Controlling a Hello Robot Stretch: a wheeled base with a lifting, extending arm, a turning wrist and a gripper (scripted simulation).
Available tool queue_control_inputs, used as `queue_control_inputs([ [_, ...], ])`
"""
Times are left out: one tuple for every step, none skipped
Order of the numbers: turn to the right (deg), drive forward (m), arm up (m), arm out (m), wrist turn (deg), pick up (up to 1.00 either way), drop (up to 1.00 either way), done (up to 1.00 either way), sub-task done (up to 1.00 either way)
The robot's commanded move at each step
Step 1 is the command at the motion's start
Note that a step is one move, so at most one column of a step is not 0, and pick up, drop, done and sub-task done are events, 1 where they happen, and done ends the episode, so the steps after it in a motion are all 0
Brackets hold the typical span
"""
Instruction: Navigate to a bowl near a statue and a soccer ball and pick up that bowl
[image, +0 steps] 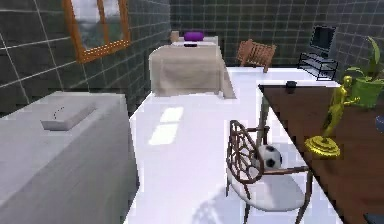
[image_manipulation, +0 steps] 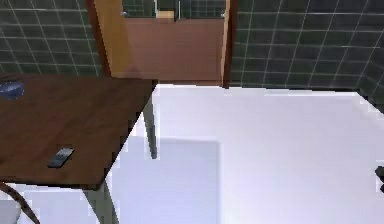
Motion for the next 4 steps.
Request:
queue_control_inputs([
  [0.0,0.50,0.00,0.00,0.0,0.00,0.00,0.00,0.00],
  [-24.0,0.00,0.00,0.00,0.0,0.00,0.00,0.00,0.00],
  [45.0,0.00,0.00,0.00,0.0,0.00,0.00,0.00,0.00],
  [45.0,0.00,0.00,0.00,0.0,0.00,0.00,0.00,0.00],
])
